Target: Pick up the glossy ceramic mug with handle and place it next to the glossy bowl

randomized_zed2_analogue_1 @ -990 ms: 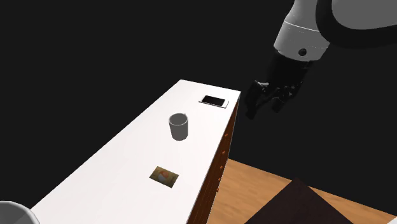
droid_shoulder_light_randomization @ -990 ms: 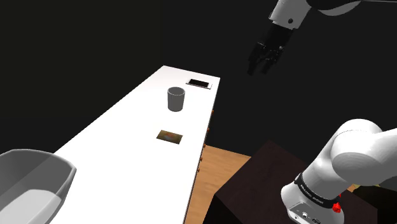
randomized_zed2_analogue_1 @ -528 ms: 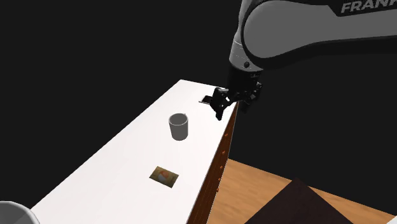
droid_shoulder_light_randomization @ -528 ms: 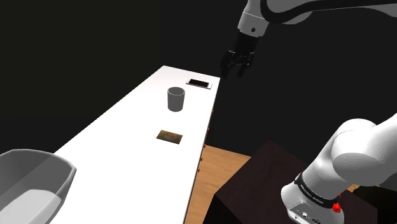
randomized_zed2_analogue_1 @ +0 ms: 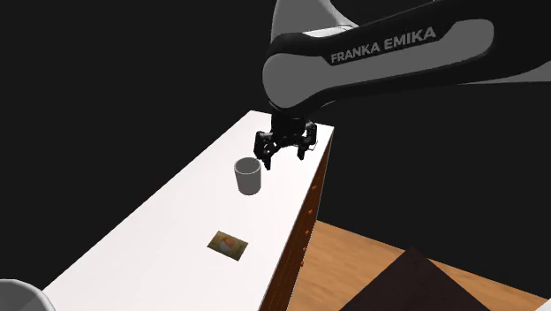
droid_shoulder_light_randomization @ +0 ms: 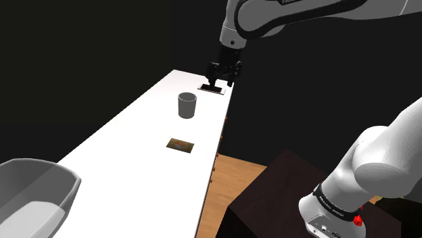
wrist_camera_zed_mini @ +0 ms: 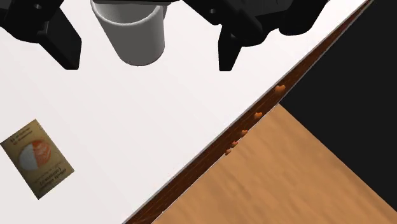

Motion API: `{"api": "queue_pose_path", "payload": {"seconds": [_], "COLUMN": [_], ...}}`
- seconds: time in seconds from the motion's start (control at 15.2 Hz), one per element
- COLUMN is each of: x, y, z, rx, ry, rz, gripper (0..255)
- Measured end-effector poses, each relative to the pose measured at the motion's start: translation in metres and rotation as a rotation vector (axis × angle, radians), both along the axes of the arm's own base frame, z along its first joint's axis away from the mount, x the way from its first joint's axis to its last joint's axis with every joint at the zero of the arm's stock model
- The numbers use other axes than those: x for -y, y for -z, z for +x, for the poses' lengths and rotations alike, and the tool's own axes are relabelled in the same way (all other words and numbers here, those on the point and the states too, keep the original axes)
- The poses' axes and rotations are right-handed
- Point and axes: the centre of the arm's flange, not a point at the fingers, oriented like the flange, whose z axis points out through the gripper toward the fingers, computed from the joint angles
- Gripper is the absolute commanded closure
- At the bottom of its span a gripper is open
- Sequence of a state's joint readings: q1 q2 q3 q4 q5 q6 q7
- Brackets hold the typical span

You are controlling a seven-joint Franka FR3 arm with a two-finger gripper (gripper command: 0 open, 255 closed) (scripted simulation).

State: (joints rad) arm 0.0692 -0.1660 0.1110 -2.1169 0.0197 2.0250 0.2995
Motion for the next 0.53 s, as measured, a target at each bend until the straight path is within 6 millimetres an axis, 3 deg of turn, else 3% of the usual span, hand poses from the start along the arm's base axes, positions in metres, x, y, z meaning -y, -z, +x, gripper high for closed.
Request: {"api": "queue_pose_path", "payload": {"seconds": [0.53], "x": [-0.043], "y": [0.048], "z": [0.091], "rx": [-0.022], "ry": [-0.004], "rz": [-0.034], "gripper": [0]}}
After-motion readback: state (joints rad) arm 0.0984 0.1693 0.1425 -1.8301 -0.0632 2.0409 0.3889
